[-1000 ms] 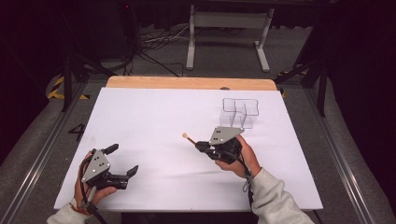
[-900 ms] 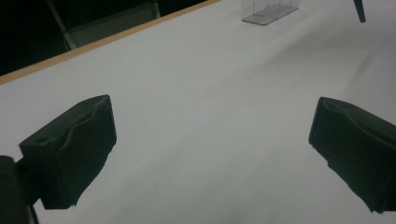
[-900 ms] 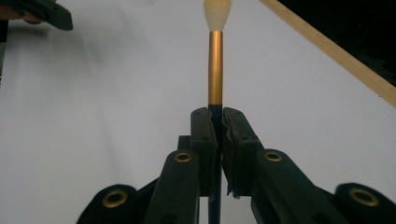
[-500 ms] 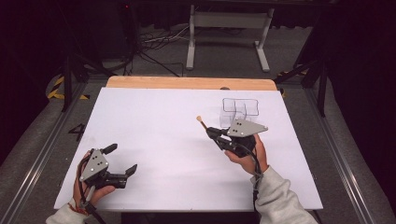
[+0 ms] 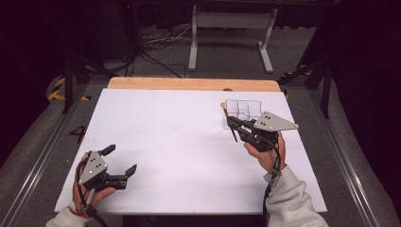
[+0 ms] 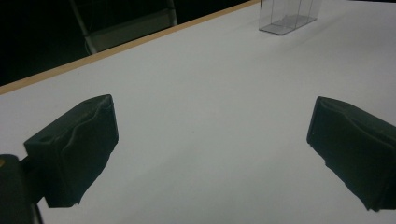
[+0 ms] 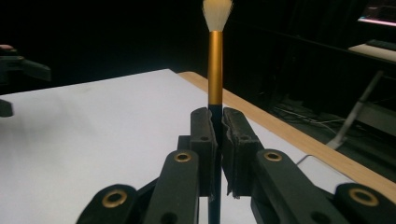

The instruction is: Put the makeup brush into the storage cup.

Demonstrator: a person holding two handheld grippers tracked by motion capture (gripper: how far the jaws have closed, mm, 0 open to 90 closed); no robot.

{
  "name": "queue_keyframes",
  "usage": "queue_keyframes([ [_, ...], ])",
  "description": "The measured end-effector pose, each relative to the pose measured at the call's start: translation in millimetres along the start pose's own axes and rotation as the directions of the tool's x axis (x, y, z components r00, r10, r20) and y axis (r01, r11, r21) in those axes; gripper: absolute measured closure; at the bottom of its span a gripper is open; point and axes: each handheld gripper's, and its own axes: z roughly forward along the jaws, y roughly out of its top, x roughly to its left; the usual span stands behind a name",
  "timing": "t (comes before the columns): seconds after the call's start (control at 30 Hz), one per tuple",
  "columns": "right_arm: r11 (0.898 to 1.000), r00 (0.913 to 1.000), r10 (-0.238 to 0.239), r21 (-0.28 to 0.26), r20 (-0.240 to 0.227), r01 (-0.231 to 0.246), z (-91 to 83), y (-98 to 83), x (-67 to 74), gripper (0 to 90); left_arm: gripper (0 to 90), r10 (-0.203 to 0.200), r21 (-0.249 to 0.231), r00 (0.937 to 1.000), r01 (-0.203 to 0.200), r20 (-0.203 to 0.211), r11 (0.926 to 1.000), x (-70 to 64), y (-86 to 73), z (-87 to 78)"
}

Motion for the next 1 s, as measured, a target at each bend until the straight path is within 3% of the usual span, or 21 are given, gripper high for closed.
queue_keyframes([
  [0.33, 0.998, 0.9963, 0.046, -0.057, 0.072, -0.042, -8.3, -3.2, -11.9, 83.8, 2.2, 0.001, 0.000, 1.0000, -0.001, 0.000, 1.0000, 0.5, -0.1, 0.1],
  [0.47, 0.991, 0.9889, 0.097, -0.101, 0.112, -0.086, -12.2, -9.0, -22.2, 83.8, 2.2, -0.004, 0.000, 1.0000, 0.004, 0.007, 1.0000, 1.0, -0.4, 0.4],
  [0.53, 0.991, 0.9861, 0.098, -0.098, 0.133, -0.086, -12.4, -11.1, -25.0, 83.8, 2.2, 0.001, -0.001, 1.0000, -0.001, -0.001, 1.0000, 1.0, -0.3, 0.5],
  [0.87, 0.984, 0.9730, 0.141, -0.135, 0.183, -0.117, -15.1, -21.8, -39.5, 83.8, 2.1, -0.003, -0.004, 1.0000, 0.003, -0.003, 1.0000, 1.5, -0.5, 1.0],
  [1.0, 0.976, 0.9712, 0.163, -0.175, 0.174, -0.132, -14.1, -24.7, -46.0, 83.8, 2.4, -0.006, -0.005, 1.0000, 0.006, -0.003, 1.0000, 1.2, -0.7, 1.5],
])
